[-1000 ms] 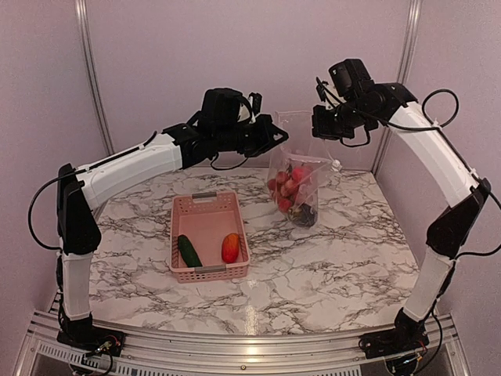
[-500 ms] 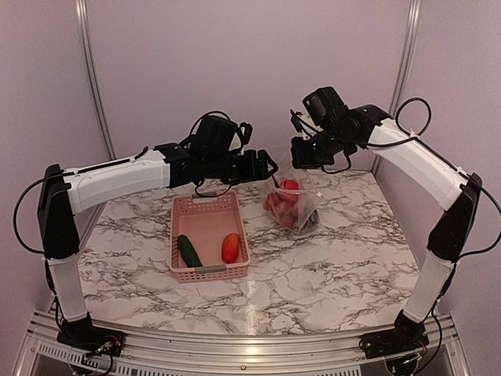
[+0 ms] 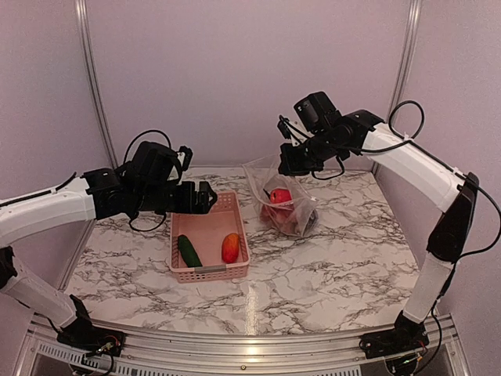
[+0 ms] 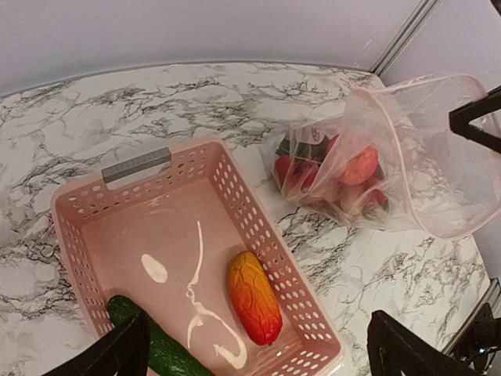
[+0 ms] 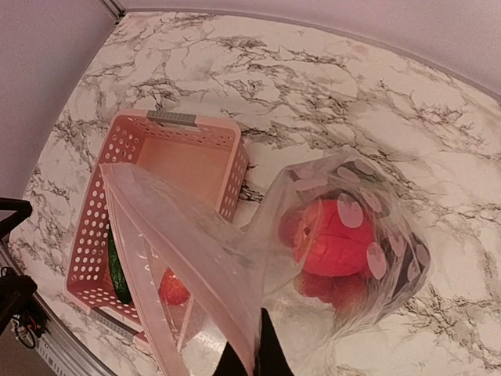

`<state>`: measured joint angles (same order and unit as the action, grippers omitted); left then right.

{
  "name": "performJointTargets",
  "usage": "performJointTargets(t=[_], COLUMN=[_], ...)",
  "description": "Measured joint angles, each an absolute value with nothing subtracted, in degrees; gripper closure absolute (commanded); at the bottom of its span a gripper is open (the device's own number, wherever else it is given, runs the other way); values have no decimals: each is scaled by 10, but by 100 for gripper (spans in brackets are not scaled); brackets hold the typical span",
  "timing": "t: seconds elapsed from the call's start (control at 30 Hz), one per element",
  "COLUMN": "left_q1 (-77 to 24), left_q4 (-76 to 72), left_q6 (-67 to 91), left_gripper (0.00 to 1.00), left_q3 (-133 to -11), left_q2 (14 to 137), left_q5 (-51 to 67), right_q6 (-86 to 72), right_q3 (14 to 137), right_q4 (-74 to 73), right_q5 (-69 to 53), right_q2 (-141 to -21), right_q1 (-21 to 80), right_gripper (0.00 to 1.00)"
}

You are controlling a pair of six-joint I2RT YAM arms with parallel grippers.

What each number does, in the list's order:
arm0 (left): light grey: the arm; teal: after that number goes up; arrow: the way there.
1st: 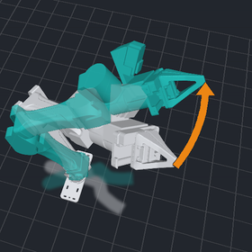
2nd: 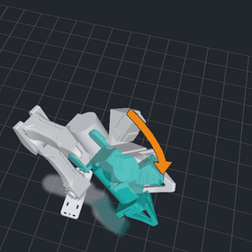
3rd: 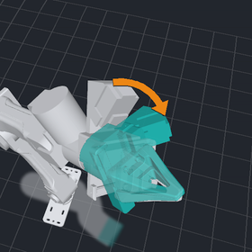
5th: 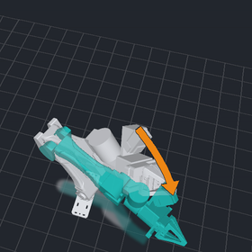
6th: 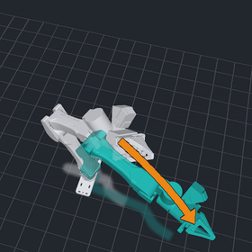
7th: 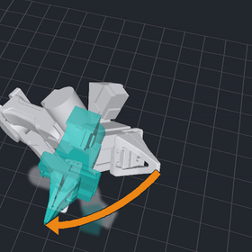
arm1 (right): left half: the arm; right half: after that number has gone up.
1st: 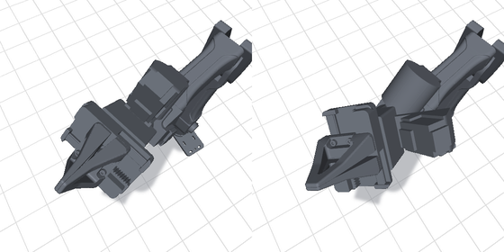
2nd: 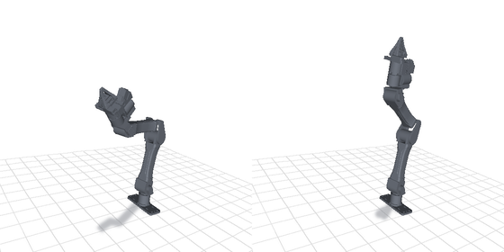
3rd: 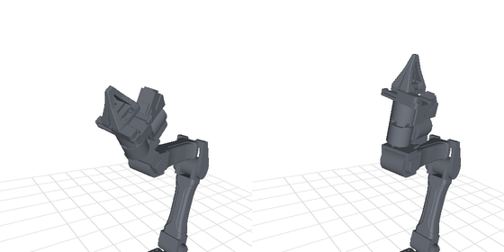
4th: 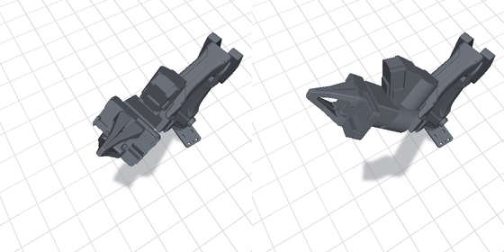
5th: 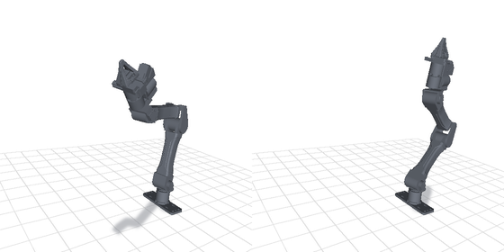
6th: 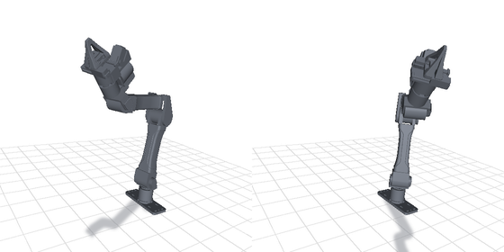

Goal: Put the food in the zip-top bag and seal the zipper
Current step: Adjust the zipper food storage bag at the center of the board, then pick up the fake fruit from the bin.

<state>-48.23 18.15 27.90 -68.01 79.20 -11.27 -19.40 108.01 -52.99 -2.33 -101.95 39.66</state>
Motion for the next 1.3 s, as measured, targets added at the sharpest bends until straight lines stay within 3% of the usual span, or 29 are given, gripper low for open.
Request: performJointTargets(t=[0.1,0.63,1.0,1.3], left_q1=[-474,-467,-467,-467], left_q4=[203,239,277,285], left_q6=[290,332,374,385], left_gripper=[2,34,38,37], left_q3=[-643,-698,-775,-790], left_q2=[792,953,1073,1103], left_q5=[-114,38,66,67], right_q6=[-194,-194,-194,-194], right_q3=[1080,1080,1080,1078], right_q4=[-529,-529,-529,-528], right_q5=[-29,-43,-42,-43], right_q2=[-1021,-1025,-1025,-1025], right_q1=[397,397,397,397], right_gripper=[100,100,100,100])
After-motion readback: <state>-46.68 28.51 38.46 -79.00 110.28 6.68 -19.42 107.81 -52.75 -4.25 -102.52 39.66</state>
